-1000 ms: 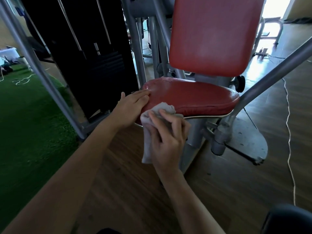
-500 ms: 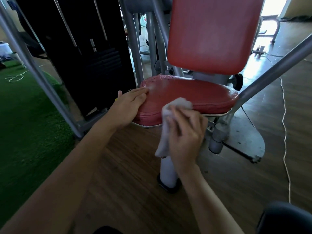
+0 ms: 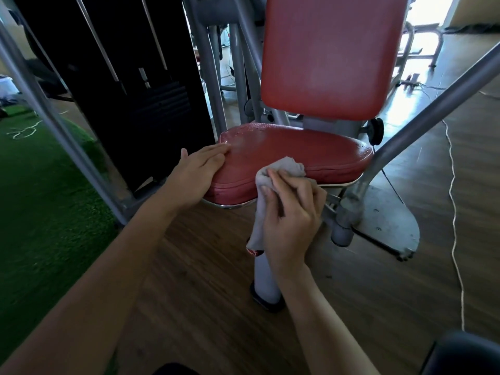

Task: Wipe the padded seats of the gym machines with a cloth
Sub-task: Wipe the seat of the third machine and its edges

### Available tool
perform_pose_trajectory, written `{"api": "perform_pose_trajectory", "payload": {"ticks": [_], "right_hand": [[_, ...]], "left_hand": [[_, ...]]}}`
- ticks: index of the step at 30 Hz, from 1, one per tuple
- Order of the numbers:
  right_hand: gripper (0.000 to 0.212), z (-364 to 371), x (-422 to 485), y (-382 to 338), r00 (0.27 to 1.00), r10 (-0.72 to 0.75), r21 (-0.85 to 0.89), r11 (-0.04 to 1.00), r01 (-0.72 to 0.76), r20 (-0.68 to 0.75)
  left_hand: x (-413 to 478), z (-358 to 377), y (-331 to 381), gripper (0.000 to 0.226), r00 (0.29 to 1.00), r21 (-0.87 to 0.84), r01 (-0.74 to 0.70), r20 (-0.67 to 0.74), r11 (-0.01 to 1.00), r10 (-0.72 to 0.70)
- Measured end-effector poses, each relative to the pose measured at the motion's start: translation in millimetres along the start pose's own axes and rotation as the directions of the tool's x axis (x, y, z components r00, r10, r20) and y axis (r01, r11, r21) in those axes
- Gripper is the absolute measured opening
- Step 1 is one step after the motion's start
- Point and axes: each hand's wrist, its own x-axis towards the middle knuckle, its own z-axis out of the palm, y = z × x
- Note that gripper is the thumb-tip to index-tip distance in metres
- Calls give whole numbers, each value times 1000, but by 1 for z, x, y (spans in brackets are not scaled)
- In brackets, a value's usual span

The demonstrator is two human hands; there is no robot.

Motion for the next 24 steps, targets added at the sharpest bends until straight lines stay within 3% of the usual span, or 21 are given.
{"api": "perform_pose_trajectory", "payload": {"ticks": [4,8,10,13,16,24], "right_hand": [[27,2,-6,-8,993,118,26,993,-119,11],[25,-4,2,0,998,25,29,999,-26,58],[24,-5,4,0,998,10,35,999,-13,67],[31,-8,9,0,997,26,39,999,-29,76],[34,-16,16,10,994,2,-27,1000,1,105],[26,-21,30,45,995,-47,-272,960,70,92]], "left_hand": [[-1,-3,3,41,1000,65,-14,17,998,13],[1,-8,17,42,991,310,-131,61,942,117],[4,-8,33,47,979,302,-201,104,932,177],[10,-7,58,52,985,367,-96,167,925,36],[14,2,70,42,988,444,-41,149,895,-29],[15,43,92,31,994,591,113,-59,799,-97]]}}
